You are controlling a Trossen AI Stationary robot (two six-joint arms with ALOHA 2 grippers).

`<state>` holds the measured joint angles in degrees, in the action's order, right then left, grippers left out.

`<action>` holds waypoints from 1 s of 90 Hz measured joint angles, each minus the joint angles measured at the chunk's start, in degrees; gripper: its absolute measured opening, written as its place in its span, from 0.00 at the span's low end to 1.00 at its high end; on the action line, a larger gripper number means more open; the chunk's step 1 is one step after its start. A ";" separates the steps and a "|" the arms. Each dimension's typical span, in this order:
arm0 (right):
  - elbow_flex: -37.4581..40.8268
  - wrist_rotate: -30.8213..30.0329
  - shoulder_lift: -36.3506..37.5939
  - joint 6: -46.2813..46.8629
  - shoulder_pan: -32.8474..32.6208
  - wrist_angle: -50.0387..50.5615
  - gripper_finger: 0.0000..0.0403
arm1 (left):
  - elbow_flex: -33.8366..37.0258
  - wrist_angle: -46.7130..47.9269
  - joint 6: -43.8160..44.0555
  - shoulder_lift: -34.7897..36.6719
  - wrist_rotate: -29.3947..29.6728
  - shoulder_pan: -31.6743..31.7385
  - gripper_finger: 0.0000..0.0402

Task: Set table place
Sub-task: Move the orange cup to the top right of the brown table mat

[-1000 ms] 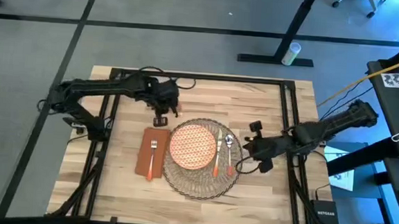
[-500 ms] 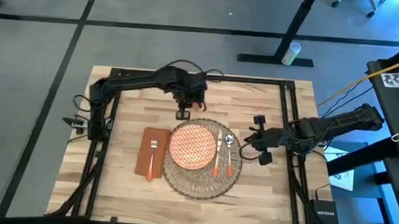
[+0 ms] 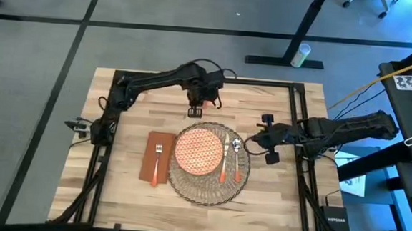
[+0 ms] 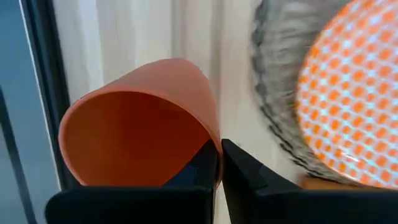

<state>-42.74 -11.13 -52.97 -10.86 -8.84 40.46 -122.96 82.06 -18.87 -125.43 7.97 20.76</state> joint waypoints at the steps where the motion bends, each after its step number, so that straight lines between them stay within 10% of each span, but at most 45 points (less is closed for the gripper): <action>1: 0.00 0.07 0.00 -0.01 0.00 -0.01 0.00 | 0.01 0.09 0.01 -0.17 0.07 0.10 0.00; 90: 0.00 1.74 -0.04 0.03 -0.11 0.01 0.00 | 0.00 2.35 -4.23 -5.50 -0.24 -2.81 0.00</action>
<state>-42.74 -9.39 -53.01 -10.83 -8.95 40.47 -122.96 84.41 -23.10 -130.93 7.73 17.95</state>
